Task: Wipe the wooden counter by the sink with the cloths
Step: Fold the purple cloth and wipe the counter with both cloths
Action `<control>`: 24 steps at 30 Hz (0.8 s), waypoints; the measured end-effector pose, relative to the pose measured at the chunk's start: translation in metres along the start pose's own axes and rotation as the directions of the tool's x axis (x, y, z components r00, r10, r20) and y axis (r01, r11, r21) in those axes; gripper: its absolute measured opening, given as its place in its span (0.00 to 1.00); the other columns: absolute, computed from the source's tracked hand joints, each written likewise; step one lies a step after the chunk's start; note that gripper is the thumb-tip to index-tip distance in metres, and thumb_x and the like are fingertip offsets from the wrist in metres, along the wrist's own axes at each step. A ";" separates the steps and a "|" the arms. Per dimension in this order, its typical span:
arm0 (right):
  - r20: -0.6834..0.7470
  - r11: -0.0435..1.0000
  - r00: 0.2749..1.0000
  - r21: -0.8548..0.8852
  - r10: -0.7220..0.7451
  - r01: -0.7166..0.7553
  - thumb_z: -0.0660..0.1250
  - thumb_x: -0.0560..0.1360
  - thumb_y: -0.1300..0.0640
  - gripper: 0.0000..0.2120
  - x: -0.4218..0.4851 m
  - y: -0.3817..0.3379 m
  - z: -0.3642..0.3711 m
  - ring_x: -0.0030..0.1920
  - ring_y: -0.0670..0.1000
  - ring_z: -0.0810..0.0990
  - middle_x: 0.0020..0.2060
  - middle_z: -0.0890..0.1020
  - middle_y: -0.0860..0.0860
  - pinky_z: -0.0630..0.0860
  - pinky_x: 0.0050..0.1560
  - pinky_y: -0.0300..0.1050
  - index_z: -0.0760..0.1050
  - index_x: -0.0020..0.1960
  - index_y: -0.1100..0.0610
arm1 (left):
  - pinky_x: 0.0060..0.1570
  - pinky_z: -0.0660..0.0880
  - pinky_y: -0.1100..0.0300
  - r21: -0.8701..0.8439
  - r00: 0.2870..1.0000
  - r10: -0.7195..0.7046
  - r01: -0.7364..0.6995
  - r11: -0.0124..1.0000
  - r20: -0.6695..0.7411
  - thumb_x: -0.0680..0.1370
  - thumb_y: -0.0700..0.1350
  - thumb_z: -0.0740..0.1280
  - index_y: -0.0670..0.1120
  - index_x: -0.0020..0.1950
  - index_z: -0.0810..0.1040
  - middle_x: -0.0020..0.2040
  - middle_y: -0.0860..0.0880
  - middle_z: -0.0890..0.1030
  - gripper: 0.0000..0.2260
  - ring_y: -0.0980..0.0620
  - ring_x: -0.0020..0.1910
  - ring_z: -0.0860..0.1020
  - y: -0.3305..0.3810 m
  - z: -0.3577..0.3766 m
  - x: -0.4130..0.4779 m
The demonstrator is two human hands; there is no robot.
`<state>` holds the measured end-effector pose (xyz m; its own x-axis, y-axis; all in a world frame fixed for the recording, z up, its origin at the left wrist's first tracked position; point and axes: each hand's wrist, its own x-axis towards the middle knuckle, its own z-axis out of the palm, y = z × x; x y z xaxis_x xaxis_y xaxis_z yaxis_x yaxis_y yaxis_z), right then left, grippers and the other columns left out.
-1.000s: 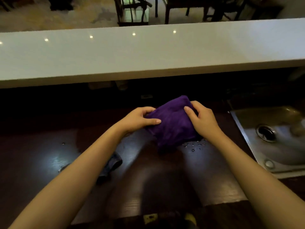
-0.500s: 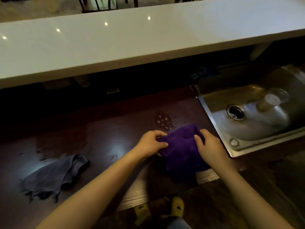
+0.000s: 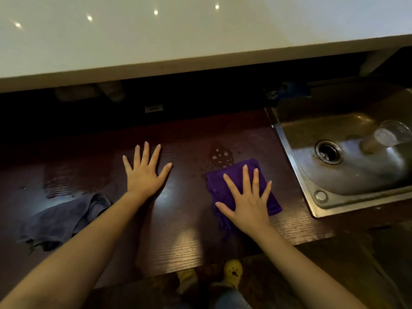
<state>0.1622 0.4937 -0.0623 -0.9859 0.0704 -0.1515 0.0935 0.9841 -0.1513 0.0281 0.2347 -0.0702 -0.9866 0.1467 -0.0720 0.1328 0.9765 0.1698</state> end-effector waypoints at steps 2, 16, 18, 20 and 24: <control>0.002 1.000 1.000 0.009 -0.003 0.003 0.43 0.68 0.24 0.40 0.008 -0.008 0.001 0.73 0.64 0.32 0.75 0.36 0.56 0.33 0.65 0.72 0.42 0.75 0.40 | 0.70 0.38 0.37 0.017 1.000 0.004 -0.004 1.000 -0.007 0.73 0.70 0.43 0.60 0.74 0.49 0.78 0.47 0.50 0.32 0.46 0.76 0.44 -0.003 0.006 0.001; -0.084 0.994 0.990 -0.014 -0.113 0.112 0.51 0.74 0.33 0.30 0.156 -0.017 -0.014 0.75 0.63 0.41 0.77 0.48 0.57 0.40 0.68 0.73 0.51 0.74 0.38 | 0.71 0.40 0.38 0.054 0.998 -0.003 0.007 0.999 -0.069 0.74 0.70 0.43 0.60 0.74 0.48 0.78 0.49 0.50 0.30 0.48 0.76 0.43 -0.006 0.014 0.002; -0.089 0.993 0.989 0.001 -0.118 0.118 0.50 0.76 0.35 0.27 0.165 -0.006 -0.017 0.76 0.61 0.42 0.77 0.50 0.54 0.40 0.69 0.71 0.52 0.73 0.38 | 0.71 0.40 0.37 0.051 0.997 0.004 0.000 0.999 -0.072 0.74 0.70 0.43 0.60 0.74 0.47 0.78 0.49 0.50 0.30 0.48 0.76 0.43 -0.006 0.013 0.002; -0.098 0.994 0.990 0.014 -0.104 0.106 0.50 0.76 0.36 0.26 0.171 0.006 -0.021 0.76 0.59 0.42 0.77 0.51 0.52 0.41 0.71 0.70 0.53 0.73 0.38 | 0.71 0.40 0.37 0.050 0.997 0.010 -0.006 0.999 -0.071 0.74 0.70 0.43 0.60 0.74 0.47 0.78 0.48 0.50 0.30 0.48 0.76 0.43 -0.006 0.013 0.002; -0.111 0.997 0.991 0.025 -0.077 0.080 0.50 0.77 0.37 0.27 0.171 0.032 -0.027 0.76 0.57 0.44 0.77 0.53 0.51 0.42 0.72 0.67 0.53 0.74 0.40 | 0.72 0.39 0.38 0.050 0.998 0.006 -0.002 0.999 -0.063 0.74 0.70 0.43 0.60 0.74 0.46 0.78 0.48 0.49 0.31 0.49 0.76 0.43 -0.005 0.010 0.001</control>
<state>-0.0073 0.5419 -0.0671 -0.9995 0.0125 -0.0304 0.0179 0.9822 -0.1871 0.0277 0.2316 -0.0805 -0.9898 0.1420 -0.0091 0.1398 0.9827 0.1211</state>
